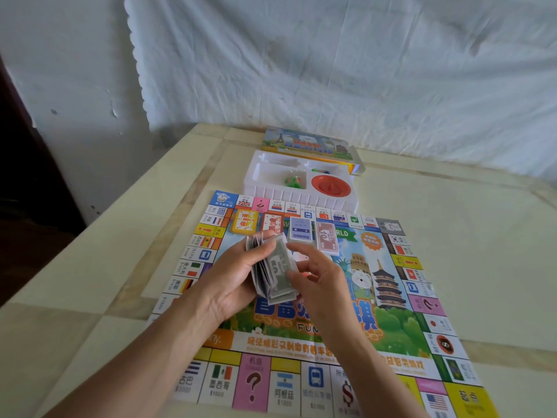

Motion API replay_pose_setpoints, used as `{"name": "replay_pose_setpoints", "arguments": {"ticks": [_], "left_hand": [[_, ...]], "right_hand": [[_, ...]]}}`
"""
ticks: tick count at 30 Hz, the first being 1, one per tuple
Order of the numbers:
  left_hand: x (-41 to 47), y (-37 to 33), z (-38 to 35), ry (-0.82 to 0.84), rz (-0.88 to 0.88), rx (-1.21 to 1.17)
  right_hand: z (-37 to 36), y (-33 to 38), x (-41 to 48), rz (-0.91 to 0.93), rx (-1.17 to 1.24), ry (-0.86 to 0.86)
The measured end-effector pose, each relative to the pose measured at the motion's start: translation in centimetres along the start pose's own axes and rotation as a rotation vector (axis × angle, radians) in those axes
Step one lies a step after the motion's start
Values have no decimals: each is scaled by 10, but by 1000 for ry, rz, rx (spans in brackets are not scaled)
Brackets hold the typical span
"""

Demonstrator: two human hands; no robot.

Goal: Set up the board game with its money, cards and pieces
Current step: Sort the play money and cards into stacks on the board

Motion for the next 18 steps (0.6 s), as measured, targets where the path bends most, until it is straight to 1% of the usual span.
{"name": "replay_pose_setpoints", "arguments": {"ticks": [3, 7, 9, 14, 18], "left_hand": [[1, 1, 2, -24, -2, 42], [1, 1, 9, -76, -14, 91], [1, 1, 8, -68, -10, 79], [2, 3, 4, 10, 27, -3], [2, 4, 12, -33, 31, -65]], "right_hand": [[-2, 1, -1, 7, -1, 3], [-9, -2, 0, -34, -12, 51], [-9, -4, 0, -48, -8, 54], [-5, -12, 2, -98, 92, 47], [-4, -15, 2, -114, 122, 42]]}}
Point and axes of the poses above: each hand's wrist, its own x-axis towards the middle knuckle, its own z-axis out of the back of the hand, y = z × x, the point moved 10 cm from there along x, towards the middle knuckle, and after that the axes turned 12 degrees about y, right-handed, at the moved point
